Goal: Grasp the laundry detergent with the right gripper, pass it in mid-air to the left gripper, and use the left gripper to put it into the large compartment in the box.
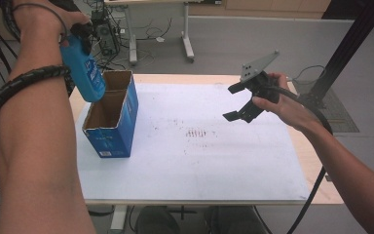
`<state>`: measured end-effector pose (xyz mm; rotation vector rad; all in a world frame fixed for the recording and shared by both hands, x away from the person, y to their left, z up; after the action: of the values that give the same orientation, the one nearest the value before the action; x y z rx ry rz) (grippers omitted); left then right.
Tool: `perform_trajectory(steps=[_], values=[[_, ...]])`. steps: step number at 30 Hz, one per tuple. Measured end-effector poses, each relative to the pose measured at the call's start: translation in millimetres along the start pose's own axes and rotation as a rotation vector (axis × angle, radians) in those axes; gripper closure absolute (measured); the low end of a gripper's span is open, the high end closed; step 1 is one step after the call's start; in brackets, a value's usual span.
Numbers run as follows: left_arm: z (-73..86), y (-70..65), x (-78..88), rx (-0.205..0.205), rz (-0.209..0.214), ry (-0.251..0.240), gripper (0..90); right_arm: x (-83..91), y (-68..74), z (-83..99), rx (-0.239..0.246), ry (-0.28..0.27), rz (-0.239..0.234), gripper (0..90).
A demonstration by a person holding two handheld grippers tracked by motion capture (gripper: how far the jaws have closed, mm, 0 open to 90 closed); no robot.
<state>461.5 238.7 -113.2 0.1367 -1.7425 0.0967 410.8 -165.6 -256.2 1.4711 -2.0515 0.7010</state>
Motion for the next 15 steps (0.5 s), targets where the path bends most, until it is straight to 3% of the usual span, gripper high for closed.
perform_trajectory(steps=[15], values=[[4.1, -3.8, -28.2, -0.017, 0.001, 0.008, 36.9, 3.0, 2.8, 3.4, -0.003, 0.001, 0.005, 5.3]])
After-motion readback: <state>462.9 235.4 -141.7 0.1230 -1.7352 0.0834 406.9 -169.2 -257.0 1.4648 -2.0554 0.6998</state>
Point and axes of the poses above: each handheld gripper's, and its own axes: x roughly backward along the jaws, z roughly out of its underside, y roughly to its left, the point moved 5 cm from there along -x, roughly forward along the jaws, and after that the axes turned 2 degrees about z, right-handed, at the moved point
